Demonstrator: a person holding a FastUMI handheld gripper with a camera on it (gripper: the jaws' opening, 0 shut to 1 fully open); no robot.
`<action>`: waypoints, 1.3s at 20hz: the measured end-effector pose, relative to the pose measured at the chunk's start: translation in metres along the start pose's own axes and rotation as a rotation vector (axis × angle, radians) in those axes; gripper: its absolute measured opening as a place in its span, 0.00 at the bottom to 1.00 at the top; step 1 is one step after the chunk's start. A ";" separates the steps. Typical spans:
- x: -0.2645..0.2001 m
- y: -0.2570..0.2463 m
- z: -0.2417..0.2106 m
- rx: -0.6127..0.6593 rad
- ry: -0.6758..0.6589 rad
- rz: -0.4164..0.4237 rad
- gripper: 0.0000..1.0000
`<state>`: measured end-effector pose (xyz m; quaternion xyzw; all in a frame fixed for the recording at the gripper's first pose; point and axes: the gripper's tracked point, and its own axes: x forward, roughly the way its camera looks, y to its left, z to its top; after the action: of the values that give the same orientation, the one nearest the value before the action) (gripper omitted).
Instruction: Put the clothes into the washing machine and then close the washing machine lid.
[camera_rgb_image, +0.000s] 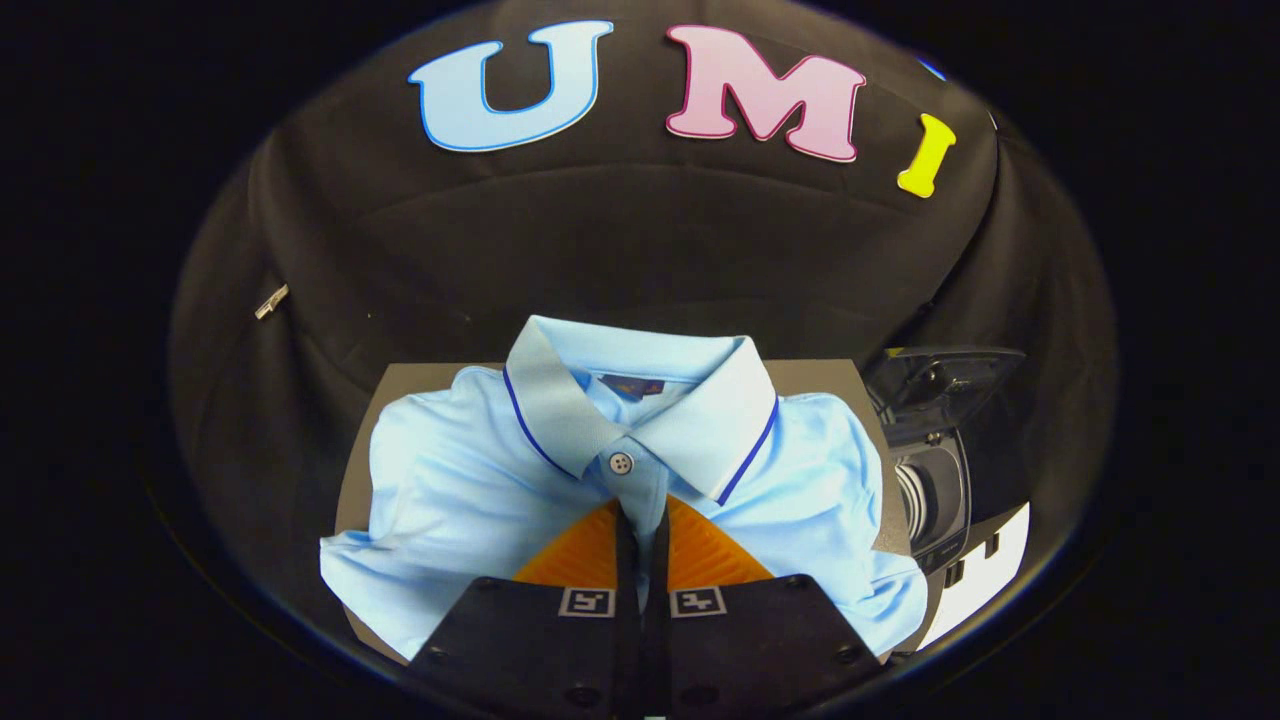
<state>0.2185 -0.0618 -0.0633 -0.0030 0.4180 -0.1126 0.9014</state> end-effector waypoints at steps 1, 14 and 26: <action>-0.002 0.001 0.002 0.010 -0.020 0.010 0.05; -0.074 -0.018 0.028 -0.021 -0.283 0.104 0.05; -0.156 -0.107 0.081 -0.076 -0.467 0.081 0.05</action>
<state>0.1602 -0.1407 0.1175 -0.0461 0.2018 -0.0571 0.9767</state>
